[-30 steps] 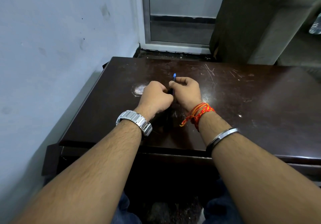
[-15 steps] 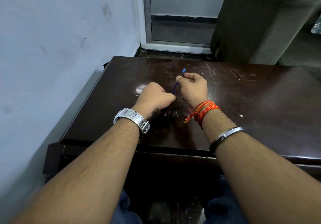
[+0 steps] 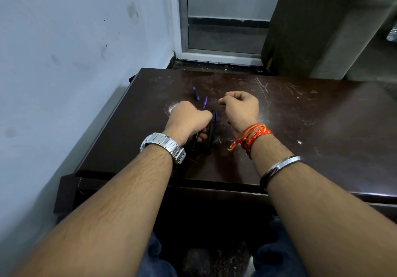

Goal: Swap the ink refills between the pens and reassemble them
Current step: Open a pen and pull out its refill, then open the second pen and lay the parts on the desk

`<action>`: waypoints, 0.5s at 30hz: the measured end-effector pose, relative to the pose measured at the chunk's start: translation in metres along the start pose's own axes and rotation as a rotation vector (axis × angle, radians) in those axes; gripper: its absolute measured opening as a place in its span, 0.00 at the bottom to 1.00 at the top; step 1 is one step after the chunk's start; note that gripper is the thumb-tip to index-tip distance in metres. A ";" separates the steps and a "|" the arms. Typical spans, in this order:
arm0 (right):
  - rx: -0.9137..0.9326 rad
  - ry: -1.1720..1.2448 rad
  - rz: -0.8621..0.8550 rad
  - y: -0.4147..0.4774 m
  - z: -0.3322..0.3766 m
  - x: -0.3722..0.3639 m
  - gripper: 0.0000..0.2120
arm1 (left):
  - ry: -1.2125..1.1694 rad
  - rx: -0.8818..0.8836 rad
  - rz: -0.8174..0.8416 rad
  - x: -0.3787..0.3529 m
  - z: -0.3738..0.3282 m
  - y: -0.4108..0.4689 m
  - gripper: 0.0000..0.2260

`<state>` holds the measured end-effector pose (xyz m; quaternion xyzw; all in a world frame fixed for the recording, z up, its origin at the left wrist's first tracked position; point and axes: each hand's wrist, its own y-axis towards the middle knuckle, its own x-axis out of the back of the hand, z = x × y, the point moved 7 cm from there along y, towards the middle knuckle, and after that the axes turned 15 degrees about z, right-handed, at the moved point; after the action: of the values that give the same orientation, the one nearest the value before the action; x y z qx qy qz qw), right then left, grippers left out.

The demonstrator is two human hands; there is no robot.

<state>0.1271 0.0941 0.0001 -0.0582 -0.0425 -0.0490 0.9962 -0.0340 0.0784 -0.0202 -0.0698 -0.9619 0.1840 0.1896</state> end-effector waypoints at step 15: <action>-0.021 -0.033 0.036 -0.001 -0.003 -0.003 0.06 | 0.017 -0.004 -0.035 0.000 0.001 0.001 0.11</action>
<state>0.1248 0.0930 -0.0031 -0.0702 -0.0572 -0.0305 0.9954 -0.0345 0.0786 -0.0214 -0.0551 -0.9617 0.1782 0.2007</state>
